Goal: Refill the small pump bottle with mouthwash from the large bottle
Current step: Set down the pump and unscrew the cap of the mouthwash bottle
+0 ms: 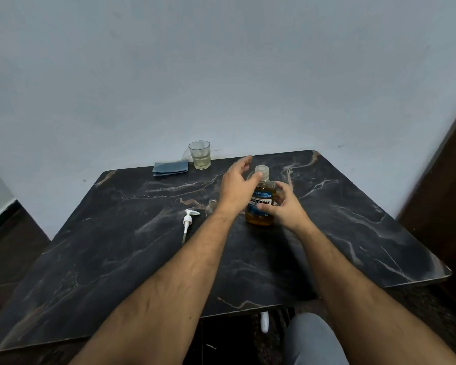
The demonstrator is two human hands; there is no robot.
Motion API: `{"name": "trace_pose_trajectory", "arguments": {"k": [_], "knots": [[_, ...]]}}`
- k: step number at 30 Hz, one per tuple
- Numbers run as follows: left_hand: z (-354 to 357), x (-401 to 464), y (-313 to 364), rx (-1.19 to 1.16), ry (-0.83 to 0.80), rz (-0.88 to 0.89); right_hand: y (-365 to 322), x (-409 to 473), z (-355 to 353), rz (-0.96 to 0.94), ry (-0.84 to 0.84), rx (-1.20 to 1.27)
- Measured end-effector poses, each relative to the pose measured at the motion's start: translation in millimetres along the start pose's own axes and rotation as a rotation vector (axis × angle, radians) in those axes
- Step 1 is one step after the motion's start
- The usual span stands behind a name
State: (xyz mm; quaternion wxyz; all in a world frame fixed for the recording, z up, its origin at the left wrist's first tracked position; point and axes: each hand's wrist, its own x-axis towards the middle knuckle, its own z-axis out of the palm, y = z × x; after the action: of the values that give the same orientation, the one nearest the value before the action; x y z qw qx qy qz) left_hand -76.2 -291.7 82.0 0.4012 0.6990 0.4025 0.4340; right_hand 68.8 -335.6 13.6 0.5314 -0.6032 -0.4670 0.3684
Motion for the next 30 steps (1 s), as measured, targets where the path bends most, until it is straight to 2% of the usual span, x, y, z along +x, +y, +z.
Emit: {"name": "trace_pose_trajectory", "arguments": {"k": [4, 8, 13, 19, 23, 27, 30], "knots": [[-5, 19, 3, -0.071, -0.206, -0.065, -5, 9, 0, -0.010, -0.088, -0.040], [-6, 25, 2, 0.046, -0.281, -0.028, -5, 11, 1, -0.024, -0.089, -0.067], [-3, 21, -1, 0.079, -0.167, 0.021, -5, 16, -2, -0.016, -0.094, -0.186], [7, 13, 1, 0.215, 0.028, 0.046, -4, 8, 4, -0.074, 0.000, -0.278], [17, 6, 4, 0.280, 0.146, 0.045, -5, 1, 5, -0.060, 0.005, -0.249], [19, 11, 11, 0.330, 0.124, 0.015, -10, 3, 0, -0.023, -0.062, -0.238], [20, 13, 14, 0.370, 0.142, 0.007, -12, 1, 1, -0.024, -0.050, -0.263]]}}
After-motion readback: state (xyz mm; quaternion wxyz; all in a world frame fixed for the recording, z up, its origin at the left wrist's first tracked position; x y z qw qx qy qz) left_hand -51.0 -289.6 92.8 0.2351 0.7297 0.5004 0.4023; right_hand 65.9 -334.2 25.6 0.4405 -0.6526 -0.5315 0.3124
